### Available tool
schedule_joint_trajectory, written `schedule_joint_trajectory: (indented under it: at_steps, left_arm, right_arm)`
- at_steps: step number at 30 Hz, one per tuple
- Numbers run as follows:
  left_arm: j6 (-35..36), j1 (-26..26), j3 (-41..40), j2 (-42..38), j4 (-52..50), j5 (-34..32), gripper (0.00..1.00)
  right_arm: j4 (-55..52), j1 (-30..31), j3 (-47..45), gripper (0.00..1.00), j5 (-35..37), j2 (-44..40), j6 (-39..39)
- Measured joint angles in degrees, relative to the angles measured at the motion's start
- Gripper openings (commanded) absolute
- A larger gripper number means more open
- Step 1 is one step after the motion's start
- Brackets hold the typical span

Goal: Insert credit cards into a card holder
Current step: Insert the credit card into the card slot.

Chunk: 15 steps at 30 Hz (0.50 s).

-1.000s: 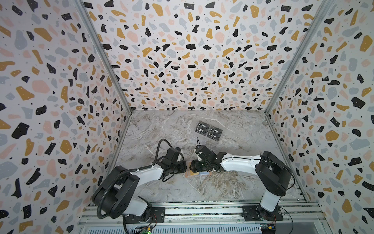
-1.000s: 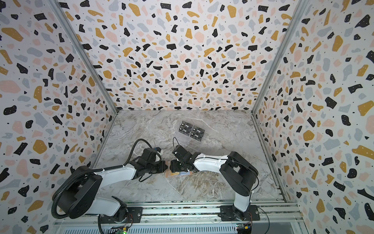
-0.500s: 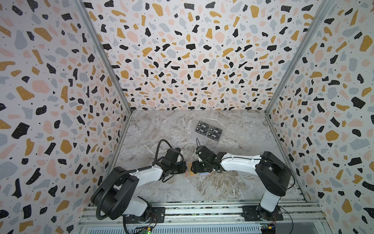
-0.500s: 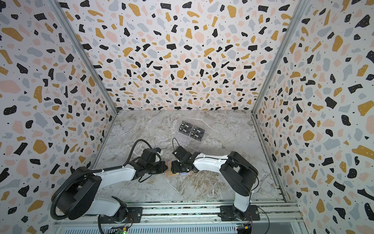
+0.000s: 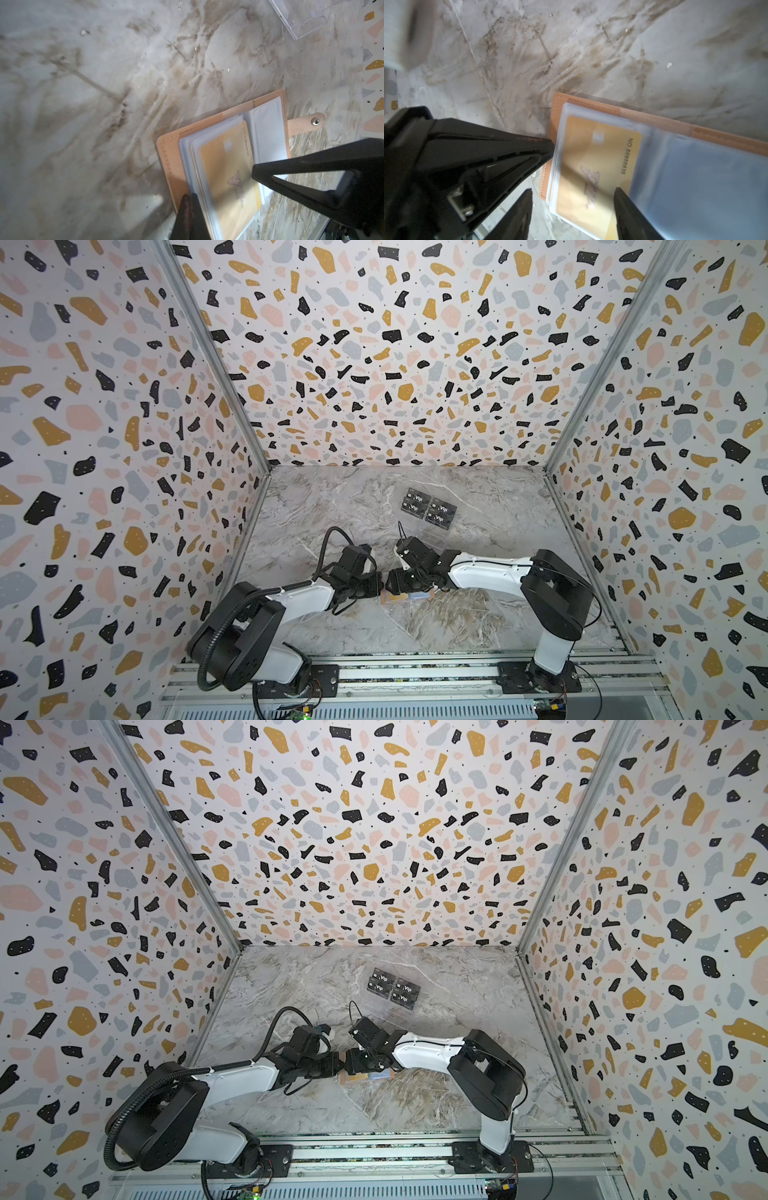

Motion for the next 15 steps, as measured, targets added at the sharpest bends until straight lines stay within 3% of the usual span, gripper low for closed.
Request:
schedule_joint_trajectory:
  at_steps: [15]
  left_arm:
    - [0.0, 0.0, -0.7, -1.0, 0.0, 0.0, 0.00]
  right_arm:
    - [-1.8, -0.1, 0.1, 0.63, 1.5, 0.1, -1.0]
